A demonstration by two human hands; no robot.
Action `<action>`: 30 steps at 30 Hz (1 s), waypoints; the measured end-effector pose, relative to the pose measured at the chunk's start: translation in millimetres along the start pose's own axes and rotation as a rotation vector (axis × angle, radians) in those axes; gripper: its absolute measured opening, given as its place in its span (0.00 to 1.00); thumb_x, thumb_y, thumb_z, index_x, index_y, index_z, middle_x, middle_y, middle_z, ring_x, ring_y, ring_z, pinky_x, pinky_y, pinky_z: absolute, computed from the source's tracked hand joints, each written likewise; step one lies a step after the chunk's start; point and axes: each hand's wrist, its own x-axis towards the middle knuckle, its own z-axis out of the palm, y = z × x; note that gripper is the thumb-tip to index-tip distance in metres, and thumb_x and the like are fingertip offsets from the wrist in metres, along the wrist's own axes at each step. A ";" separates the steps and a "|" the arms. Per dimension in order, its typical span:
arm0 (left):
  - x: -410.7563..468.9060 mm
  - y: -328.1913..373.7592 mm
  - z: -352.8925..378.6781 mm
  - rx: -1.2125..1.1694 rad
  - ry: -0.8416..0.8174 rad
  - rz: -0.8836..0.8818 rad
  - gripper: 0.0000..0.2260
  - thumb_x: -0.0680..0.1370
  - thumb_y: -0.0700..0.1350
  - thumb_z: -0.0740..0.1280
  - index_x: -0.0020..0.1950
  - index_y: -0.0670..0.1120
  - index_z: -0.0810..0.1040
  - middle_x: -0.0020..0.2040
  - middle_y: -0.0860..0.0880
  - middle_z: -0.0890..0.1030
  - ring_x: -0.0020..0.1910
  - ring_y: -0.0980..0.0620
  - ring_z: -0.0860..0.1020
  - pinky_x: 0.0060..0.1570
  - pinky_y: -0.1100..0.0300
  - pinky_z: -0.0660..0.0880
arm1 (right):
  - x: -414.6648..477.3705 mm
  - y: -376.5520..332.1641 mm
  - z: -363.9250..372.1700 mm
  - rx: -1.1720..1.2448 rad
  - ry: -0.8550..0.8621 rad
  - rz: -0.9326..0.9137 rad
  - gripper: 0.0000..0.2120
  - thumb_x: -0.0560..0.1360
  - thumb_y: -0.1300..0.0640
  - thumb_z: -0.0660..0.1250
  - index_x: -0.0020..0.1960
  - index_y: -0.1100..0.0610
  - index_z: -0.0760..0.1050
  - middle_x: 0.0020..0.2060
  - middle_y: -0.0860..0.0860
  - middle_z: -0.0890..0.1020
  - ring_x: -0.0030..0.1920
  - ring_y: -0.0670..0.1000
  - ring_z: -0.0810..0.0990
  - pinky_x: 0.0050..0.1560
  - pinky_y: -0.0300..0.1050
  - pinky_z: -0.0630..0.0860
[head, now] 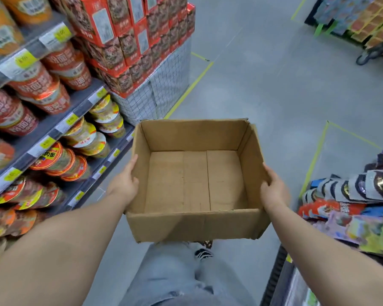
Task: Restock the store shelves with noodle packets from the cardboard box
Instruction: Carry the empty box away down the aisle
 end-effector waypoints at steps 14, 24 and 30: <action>150.1 92.2 31.8 -0.253 0.057 -0.345 0.31 0.79 0.42 0.57 0.74 0.68 0.50 0.41 0.44 0.78 0.35 0.44 0.77 0.35 0.56 0.71 | 232.5 -160.6 -14.7 -0.245 -0.137 -0.309 0.26 0.78 0.61 0.53 0.71 0.38 0.63 0.60 0.51 0.79 0.54 0.59 0.78 0.44 0.44 0.68; 246.2 130.3 49.1 -0.339 0.070 -0.555 0.31 0.79 0.40 0.59 0.75 0.64 0.52 0.41 0.42 0.78 0.36 0.43 0.76 0.36 0.55 0.73 | 369.8 -265.1 25.2 -0.428 -0.302 -0.460 0.27 0.77 0.62 0.52 0.71 0.38 0.61 0.61 0.53 0.78 0.54 0.59 0.78 0.54 0.50 0.73; 303.3 154.8 81.1 -0.412 0.112 -0.754 0.31 0.79 0.42 0.60 0.74 0.66 0.51 0.61 0.43 0.79 0.45 0.41 0.79 0.43 0.54 0.76 | 463.5 -336.5 79.9 -0.501 -0.451 -0.591 0.27 0.77 0.63 0.53 0.72 0.41 0.62 0.62 0.54 0.77 0.56 0.59 0.77 0.53 0.48 0.72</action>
